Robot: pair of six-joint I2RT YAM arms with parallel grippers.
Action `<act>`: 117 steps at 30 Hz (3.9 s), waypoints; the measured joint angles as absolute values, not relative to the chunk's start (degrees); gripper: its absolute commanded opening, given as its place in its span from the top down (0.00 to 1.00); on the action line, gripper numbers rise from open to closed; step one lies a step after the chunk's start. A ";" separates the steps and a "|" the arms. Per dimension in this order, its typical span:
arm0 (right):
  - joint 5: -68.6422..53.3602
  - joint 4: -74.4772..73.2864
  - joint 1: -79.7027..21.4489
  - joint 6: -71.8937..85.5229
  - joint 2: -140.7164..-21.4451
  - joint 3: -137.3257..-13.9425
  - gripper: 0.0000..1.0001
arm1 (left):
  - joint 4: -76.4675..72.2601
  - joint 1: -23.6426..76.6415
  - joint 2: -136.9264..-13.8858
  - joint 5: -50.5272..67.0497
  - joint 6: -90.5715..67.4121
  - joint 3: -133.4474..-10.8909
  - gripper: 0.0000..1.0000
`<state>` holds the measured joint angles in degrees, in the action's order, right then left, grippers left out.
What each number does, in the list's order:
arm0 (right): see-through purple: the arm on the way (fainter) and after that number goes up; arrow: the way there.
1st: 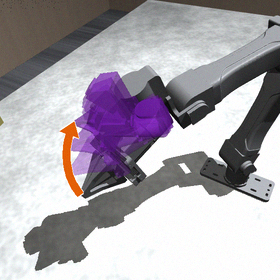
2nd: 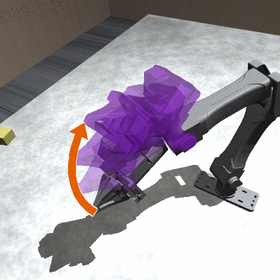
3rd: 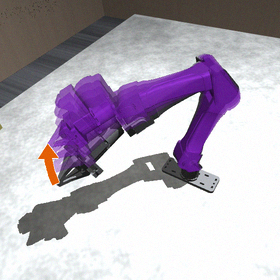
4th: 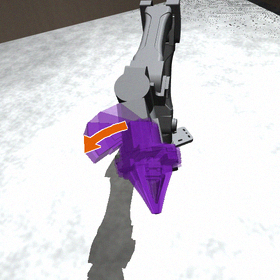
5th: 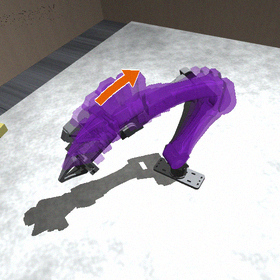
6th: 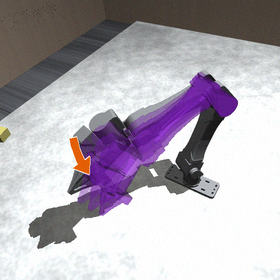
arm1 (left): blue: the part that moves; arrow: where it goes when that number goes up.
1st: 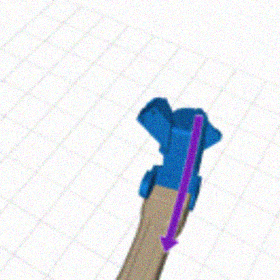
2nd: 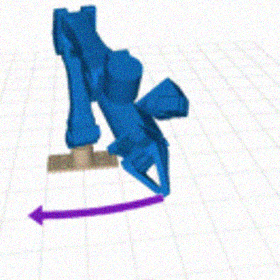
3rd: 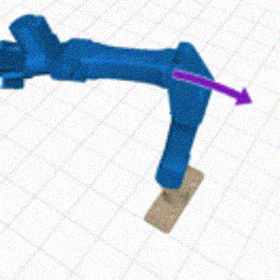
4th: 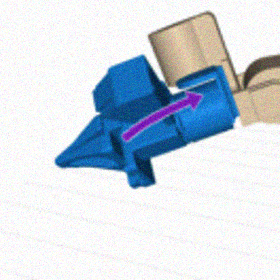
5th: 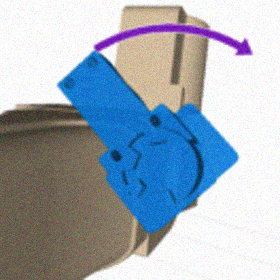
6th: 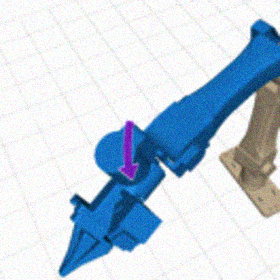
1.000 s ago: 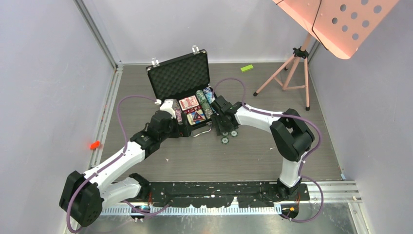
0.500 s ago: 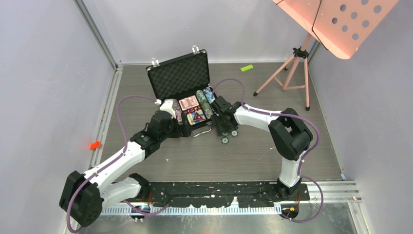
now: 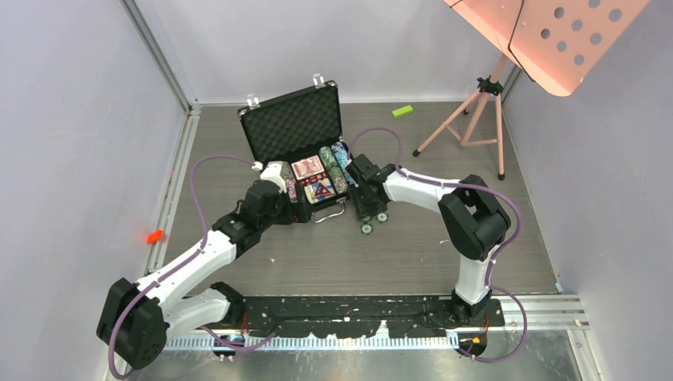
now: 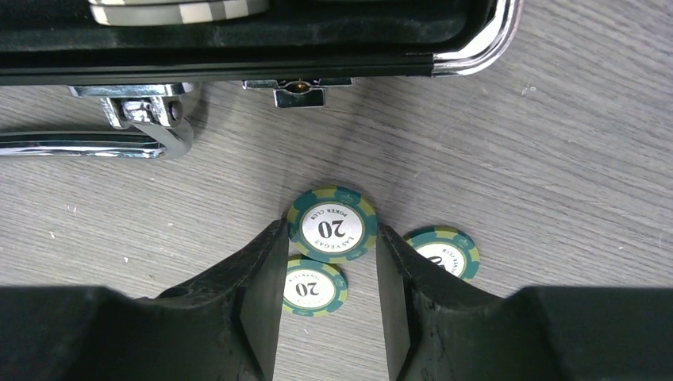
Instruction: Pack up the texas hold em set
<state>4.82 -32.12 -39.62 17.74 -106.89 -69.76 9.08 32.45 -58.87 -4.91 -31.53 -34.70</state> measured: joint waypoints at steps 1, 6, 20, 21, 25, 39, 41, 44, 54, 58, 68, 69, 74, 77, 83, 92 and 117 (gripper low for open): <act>4.84 -32.14 -39.62 17.78 -106.87 -69.76 0.59 | 9.08 32.45 -58.87 -4.91 -31.53 -34.70 0.09; 5.02 -32.51 -39.62 17.96 -106.85 -69.97 0.61 | 9.08 32.45 -58.85 -4.91 -31.53 -34.70 0.09; 5.61 -35.51 -36.91 18.20 -101.43 -70.19 0.62 | 9.26 32.45 -58.46 -4.91 -31.53 -34.70 0.09; 5.67 -35.59 -36.64 18.20 -100.73 -70.19 0.62 | 9.23 32.45 -58.46 -4.91 -31.53 -34.70 0.09; 5.96 -35.53 -35.64 18.33 -98.74 -69.76 0.55 | 9.23 32.45 -58.48 -4.91 -31.53 -34.70 0.09; 5.10 -35.81 -40.45 19.68 -100.03 -70.43 0.10 | 9.32 32.45 -58.70 -4.95 -31.55 -35.46 0.09; 5.19 -35.57 -41.91 19.70 -101.56 -71.99 0.12 | 9.32 32.45 -58.63 -4.95 -31.53 -35.46 0.09; 5.21 -35.18 -43.38 19.70 -103.98 -73.52 0.15 | 9.52 32.45 -58.41 -5.02 -31.53 -35.46 0.08; 6.13 -35.42 -44.73 19.70 -110.89 -76.55 0.24 | 9.72 32.45 -57.74 -5.80 -31.53 -35.46 0.08; 6.35 -35.68 -45.10 19.70 -112.27 -77.65 0.30 | 9.76 32.45 -57.43 -6.00 -31.51 -35.46 0.08; 6.35 -35.48 -45.76 20.10 -112.88 -78.43 0.66 | 9.89 32.45 -57.34 -6.37 -31.51 -35.46 0.08; 6.35 -35.48 -45.76 20.14 -112.88 -78.43 0.66 | 9.91 32.45 -57.34 -6.37 -31.51 -35.46 0.08; 6.55 -35.31 -45.76 20.36 -112.62 -78.13 0.66 | 10.07 32.45 -57.28 -6.42 -31.51 -35.46 0.08; 7.22 -35.62 -45.78 20.32 -112.22 -77.82 0.66 | 10.07 32.45 -57.21 -6.39 -31.51 -35.46 0.08; 9.19 -38.17 -45.50 20.29 -110.45 -77.73 0.66 | 10.07 32.45 -57.19 -6.39 -31.53 -35.46 0.08; 10.52 -39.24 -41.85 20.27 -102.69 -75.09 0.68 | 10.07 32.45 -57.06 -6.37 -31.53 -35.46 0.08; 8.49 -35.57 -34.70 21.04 -101.36 -66.30 0.53 | 10.07 32.45 -57.06 -6.33 -31.55 -35.46 0.08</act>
<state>8.49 -35.57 -34.70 21.04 -101.36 -66.30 10.07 32.45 -57.06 -6.33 -31.55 -35.46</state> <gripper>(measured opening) 0.369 0.918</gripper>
